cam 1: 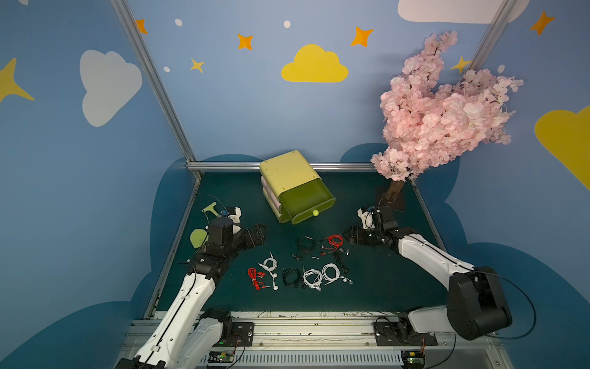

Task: Place the wired earphones into the drawer by color
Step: Pick up the wired earphones from the center of the board.

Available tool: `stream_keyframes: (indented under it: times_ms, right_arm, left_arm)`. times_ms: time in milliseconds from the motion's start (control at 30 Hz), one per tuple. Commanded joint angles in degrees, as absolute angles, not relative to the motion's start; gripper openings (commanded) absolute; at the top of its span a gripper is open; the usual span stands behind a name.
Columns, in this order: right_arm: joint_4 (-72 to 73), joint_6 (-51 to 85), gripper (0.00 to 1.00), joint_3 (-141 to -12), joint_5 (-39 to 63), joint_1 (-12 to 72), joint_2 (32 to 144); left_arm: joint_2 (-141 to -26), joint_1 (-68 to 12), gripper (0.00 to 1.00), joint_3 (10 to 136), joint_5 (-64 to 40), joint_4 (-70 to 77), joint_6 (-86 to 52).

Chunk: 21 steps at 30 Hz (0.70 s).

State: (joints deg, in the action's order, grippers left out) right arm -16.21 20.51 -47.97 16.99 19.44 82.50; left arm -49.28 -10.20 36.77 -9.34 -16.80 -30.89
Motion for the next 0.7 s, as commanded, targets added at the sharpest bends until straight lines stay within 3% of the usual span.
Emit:
stream_keyframes:
  times_ms: [0,100,367,667]
  right_arm:
    - [-17.78,19.03,0.69,-51.15,22.30,18.86,86.56]
    - [-16.85,18.80,0.58,-52.07,24.15,18.73,89.96]
    - [-16.77,18.46,0.58,-53.91,20.82,18.80,94.96]
    - [-18.36,17.33,0.49,-57.25,19.53,19.49,99.43]
  left_arm:
    - [-47.05,-10.28,1.00,33.92,-10.15,-17.68,-32.37]
    - [-44.36,-10.37,1.00,30.32,-10.59,-16.95,-33.67]
    - [-39.89,-10.37,1.00,25.81,-9.40,-17.27,-35.59]
    - [-39.81,-10.35,1.00,25.10,-8.75,-17.65,-35.36]
